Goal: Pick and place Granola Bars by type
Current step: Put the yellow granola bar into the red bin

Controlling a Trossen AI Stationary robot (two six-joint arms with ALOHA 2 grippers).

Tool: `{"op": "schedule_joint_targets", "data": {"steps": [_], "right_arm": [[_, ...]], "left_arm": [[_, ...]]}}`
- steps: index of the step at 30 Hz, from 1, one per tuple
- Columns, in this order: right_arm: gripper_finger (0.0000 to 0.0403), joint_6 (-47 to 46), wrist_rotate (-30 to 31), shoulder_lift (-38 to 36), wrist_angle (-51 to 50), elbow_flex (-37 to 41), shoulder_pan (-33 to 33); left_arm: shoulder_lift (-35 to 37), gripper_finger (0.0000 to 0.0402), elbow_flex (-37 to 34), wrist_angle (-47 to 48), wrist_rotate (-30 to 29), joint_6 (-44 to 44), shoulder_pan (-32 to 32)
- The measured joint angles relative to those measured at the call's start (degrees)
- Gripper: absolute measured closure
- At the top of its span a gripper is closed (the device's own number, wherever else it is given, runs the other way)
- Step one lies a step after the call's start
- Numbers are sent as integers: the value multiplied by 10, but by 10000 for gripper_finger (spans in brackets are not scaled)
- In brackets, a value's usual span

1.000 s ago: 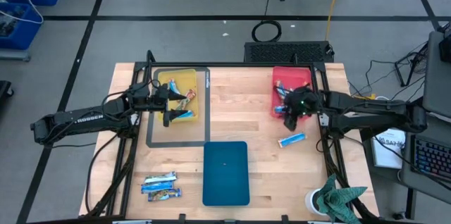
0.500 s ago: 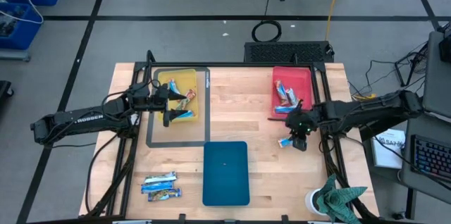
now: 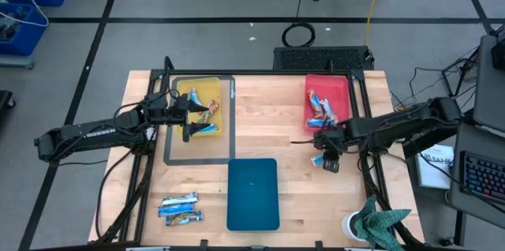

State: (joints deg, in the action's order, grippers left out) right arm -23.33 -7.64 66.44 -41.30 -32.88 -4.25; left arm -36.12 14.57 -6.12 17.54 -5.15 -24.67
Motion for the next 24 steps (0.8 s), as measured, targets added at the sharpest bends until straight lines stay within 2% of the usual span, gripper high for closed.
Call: {"op": "schedule_joint_targets", "data": {"steps": [6, 12, 17, 24], "right_arm": [[311, 1, -1, 43, 8, -3, 0], [392, 16, -3, 52, 23, -2, 0], [402, 37, 0, 30, 94, 1, -1], [403, 47, 3, -41, 198, 2, -1]], "left_arm": [[0, 64, 0, 3, 0, 3, 0], [0, 64, 0, 3, 1, 5, 0], [0, 64, 0, 4, 1, 5, 0], [0, 64, 0, 4, 1, 5, 0]]}}
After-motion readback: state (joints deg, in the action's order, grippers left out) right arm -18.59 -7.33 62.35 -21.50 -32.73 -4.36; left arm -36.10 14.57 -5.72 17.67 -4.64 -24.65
